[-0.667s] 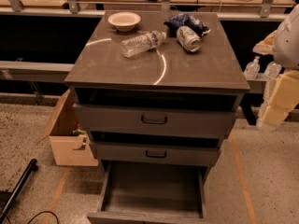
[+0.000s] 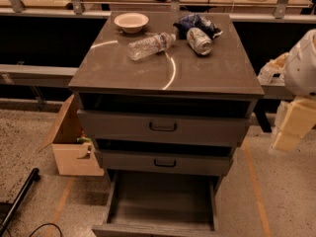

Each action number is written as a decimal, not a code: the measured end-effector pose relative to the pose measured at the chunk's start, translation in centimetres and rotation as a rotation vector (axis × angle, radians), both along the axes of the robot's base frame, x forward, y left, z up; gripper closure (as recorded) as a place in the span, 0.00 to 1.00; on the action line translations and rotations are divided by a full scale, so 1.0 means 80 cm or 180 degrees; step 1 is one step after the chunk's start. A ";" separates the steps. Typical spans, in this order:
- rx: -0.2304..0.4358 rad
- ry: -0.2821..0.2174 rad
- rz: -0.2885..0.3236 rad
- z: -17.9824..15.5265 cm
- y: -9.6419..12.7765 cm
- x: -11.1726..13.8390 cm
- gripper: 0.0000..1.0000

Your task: Close bottom drawer

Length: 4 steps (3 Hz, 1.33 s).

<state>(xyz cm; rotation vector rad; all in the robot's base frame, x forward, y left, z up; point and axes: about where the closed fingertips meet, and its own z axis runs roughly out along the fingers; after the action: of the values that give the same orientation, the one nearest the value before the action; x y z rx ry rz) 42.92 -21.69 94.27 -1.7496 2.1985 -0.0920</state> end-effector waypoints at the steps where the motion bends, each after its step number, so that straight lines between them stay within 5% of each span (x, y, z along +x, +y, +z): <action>1: 0.0085 -0.0070 0.0184 -0.048 0.008 -0.023 0.00; 2: 0.0146 -0.0101 0.0434 -0.132 0.019 -0.041 0.00; 3: 0.0071 -0.0106 0.0568 -0.263 0.041 -0.046 0.00; 4: 0.0073 -0.0118 0.0566 -0.260 0.042 -0.045 0.00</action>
Offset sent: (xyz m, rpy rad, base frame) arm -0.0144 0.0292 -0.2233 0.0839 -0.1781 0.1923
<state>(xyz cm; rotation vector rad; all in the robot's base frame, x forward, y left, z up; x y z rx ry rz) 39.35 -18.37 73.45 -1.9058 2.0004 -0.0564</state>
